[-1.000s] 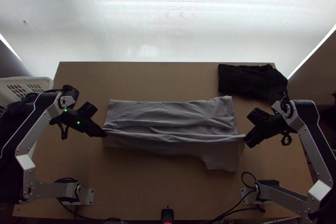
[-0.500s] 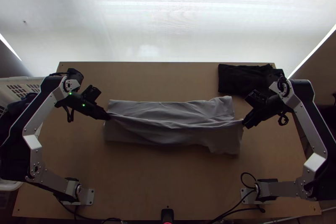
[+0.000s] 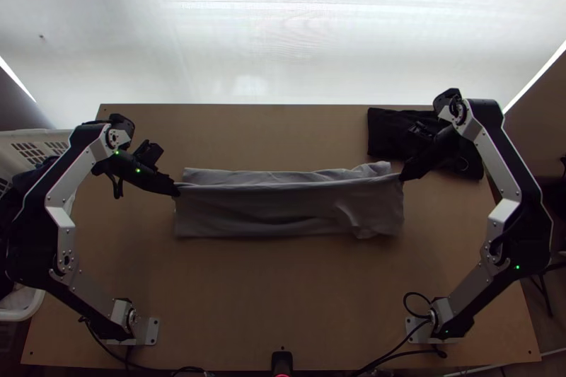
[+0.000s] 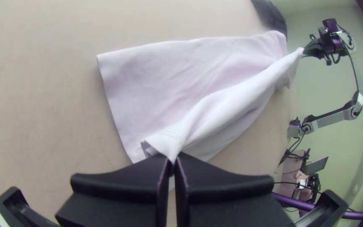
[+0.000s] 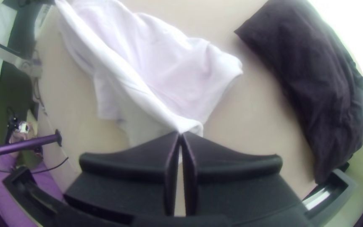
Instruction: Fold the t-shirt
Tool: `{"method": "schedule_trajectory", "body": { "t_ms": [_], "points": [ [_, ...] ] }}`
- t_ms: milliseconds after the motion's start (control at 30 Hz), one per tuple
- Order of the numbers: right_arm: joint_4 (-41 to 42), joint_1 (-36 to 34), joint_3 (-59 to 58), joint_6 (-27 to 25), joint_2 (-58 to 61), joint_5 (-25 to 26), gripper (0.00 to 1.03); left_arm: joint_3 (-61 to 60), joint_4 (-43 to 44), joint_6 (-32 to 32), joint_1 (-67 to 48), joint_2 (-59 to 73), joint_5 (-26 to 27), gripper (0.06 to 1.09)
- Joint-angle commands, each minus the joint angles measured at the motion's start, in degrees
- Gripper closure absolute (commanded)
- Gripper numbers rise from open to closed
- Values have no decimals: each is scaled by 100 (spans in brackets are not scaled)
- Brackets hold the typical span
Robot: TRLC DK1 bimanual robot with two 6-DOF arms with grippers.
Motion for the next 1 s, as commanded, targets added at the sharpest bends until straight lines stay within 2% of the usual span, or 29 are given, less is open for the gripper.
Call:
{"method": "schedule_trajectory", "body": {
  "t_ms": [0, 400, 433, 467, 533, 567, 600, 633, 667, 700, 733, 767, 967],
  "points": [
    [0, -5, 933, 81, 1094, 5, 100, 0, 65, -31, 15, 224, -102, 105],
    [809, 74, 924, 486, 1850, 31, 100, -62, 136, -66, -117, 514, -251, 105],
    [958, 65, 854, 556, 1850, 31, 97, -79, 162, -66, -117, 549, -287, 105],
    [1116, 39, 775, 626, 1850, 31, 85, -97, 188, -84, -117, 602, -304, 105],
    [1222, 12, 661, 670, 1859, 31, 53, -106, 224, -101, -117, 742, -322, 105],
    [1257, 12, 608, 670, 1859, 40, 49, -115, 285, -128, -117, 813, -339, 103],
    [1283, 3, 564, 679, 1859, 75, 49, -150, 373, -180, -117, 839, -401, 95],
    [1283, -5, 538, 723, 1859, 93, 45, -202, 487, -198, -135, 848, -462, 75],
    [1292, -5, 503, 732, 1850, 102, 36, -238, 584, -216, -152, 848, -568, 47],
    [1292, -5, 459, 749, 1841, 163, 23, -273, 645, -224, -170, 848, -612, 13],
    [1292, -5, 397, 749, 1815, 286, 9, -273, 681, -260, -170, 848, -673, 10],
    [1292, -5, 327, 749, 1727, 436, 3, -273, 707, -321, -161, 839, -700, 10],
    [1283, 74, 336, 864, 110, 506, 3, 44, 241, -321, -143, 48, -700, 10]
  ]
}}
